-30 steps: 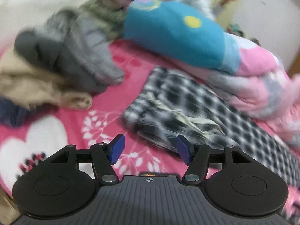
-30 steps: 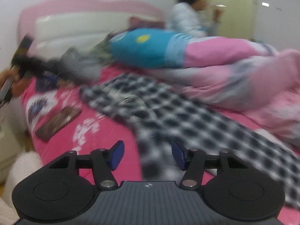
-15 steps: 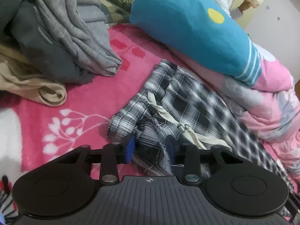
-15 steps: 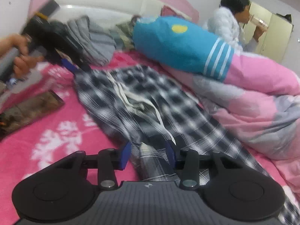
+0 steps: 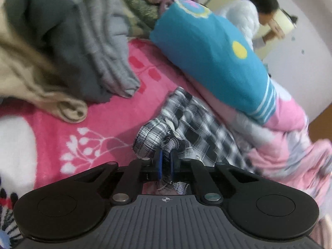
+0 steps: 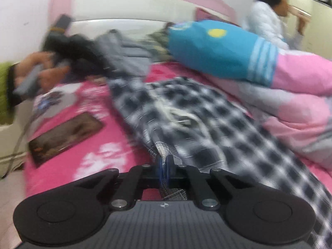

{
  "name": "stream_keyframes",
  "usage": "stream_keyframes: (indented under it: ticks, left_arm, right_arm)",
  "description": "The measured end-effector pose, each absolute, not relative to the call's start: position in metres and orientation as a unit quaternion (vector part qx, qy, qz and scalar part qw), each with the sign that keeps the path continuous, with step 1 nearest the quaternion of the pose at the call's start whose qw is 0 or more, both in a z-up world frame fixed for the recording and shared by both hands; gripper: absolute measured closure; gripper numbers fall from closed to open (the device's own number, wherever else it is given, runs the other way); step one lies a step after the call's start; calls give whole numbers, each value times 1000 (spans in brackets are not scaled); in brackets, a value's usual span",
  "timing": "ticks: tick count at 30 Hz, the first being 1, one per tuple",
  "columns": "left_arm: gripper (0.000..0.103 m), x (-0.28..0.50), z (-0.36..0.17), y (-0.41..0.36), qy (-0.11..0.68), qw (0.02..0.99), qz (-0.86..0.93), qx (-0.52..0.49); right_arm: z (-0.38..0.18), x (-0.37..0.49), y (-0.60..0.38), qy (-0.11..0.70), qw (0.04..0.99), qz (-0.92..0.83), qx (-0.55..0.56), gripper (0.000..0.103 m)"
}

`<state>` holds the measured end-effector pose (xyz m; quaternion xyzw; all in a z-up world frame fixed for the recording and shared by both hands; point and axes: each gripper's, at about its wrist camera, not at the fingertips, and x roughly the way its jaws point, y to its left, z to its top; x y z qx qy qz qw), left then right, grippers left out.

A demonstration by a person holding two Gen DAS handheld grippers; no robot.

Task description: Fold clothes

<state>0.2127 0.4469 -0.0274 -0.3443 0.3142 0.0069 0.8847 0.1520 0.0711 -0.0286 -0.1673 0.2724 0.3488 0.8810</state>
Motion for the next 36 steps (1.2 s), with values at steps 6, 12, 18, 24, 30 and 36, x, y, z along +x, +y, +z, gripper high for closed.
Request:
stream_keyframes:
  ticks: [6,12,18,24,30,36]
  left_arm:
    - [95,205,-64,477,335,836,1,-435]
    - [61,195,-57,475,337,835,-29,-434]
    - [45,204,-58,454,360,834,-33,-417]
    - [99,208,-45,429,356,856,-31,-374]
    - [102,187,-18,466,300,831,-57,-465]
    - [102,181,-53,481,358,812,-4,-460]
  right_arm:
    - [-59,115,100,287,841,404,-218,101]
    - [-68,87,107,274,821,420,-273,98]
    - [-59,91,99,277,837,402,-248,75]
    - [-71,96,105,259,858,355,-267,68]
    - [-34,118,66,247,901,315,-165,98]
    - [-48,135,55,337,867,354,-93,93]
